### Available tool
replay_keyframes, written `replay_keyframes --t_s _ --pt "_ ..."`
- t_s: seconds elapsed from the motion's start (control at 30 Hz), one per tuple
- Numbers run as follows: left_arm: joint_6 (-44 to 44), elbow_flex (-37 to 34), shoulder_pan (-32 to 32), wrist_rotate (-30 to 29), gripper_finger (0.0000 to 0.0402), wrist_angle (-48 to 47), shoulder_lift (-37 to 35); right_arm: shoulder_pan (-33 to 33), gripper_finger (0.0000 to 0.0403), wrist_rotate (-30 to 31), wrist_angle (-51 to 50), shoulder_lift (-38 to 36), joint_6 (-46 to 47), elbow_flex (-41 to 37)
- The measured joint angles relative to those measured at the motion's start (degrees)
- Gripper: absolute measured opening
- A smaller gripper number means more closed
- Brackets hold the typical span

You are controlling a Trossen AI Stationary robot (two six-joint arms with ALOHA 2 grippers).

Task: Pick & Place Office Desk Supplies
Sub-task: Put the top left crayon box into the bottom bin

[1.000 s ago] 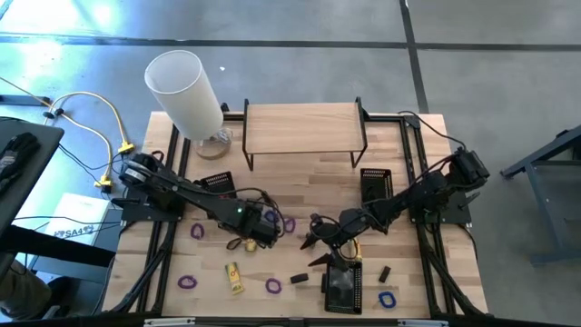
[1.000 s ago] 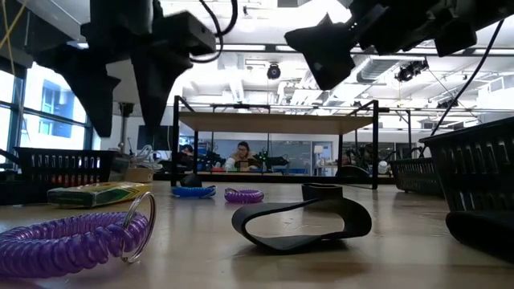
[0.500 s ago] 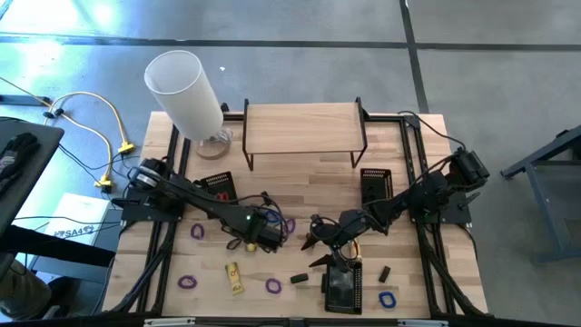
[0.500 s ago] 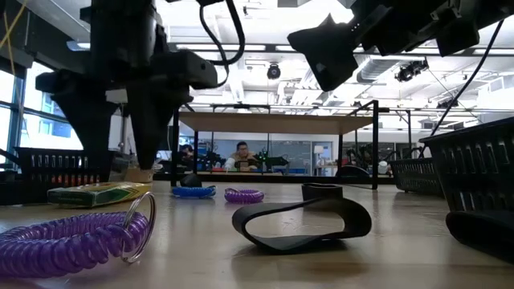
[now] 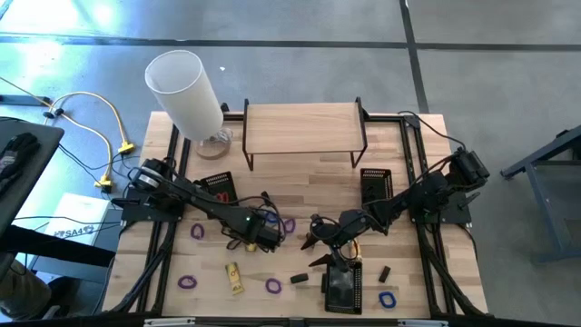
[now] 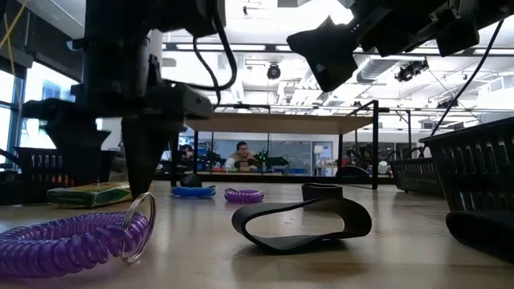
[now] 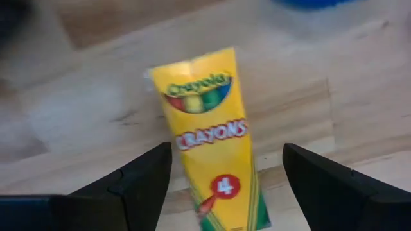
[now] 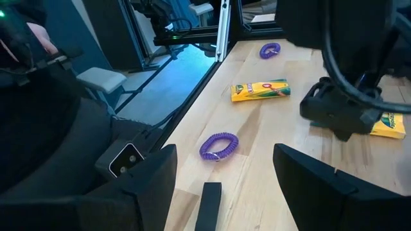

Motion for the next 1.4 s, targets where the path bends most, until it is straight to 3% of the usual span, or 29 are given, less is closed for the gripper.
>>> replay_keyframes --t_s 0.2,0.6,0.83,1.0,1.1,1.23,1.4 --pt "6.22 -1.14 1.23 1.62 0.0263 1.46 -0.15 0.00 0.0246 0.59 0.00 0.00 0.00 0.00" --pt "12.56 -1.19 1.71 1.50 0.0135 1.32 -0.15 0.00 0.0246 1.07 -0.02 0.00 0.00 0.00" --pt "16.01 -1.32 1.75 -0.26 0.0121 1.66 -1.43 0.00 0.0246 2.58 0.21 0.00 -0.56 0.00" --pt "20.81 -1.32 2.20 -0.64 0.0120 3.91 -6.16 0.00 0.0246 2.58 1.26 0.00 -1.91 0.00" --pt "24.35 -1.32 2.28 0.46 0.0120 10.35 -9.93 0.00 0.0246 2.58 2.51 0.00 -4.28 0.00" --pt "31.17 -1.23 2.04 8.02 0.0120 25.42 -13.90 1.43 0.0246 4.50 4.59 -0.69 -11.95 0.00" --pt "32.91 -1.19 2.03 18.17 0.0120 37.98 -15.45 5.45 0.0246 16.67 5.19 -4.11 -31.78 0.02"
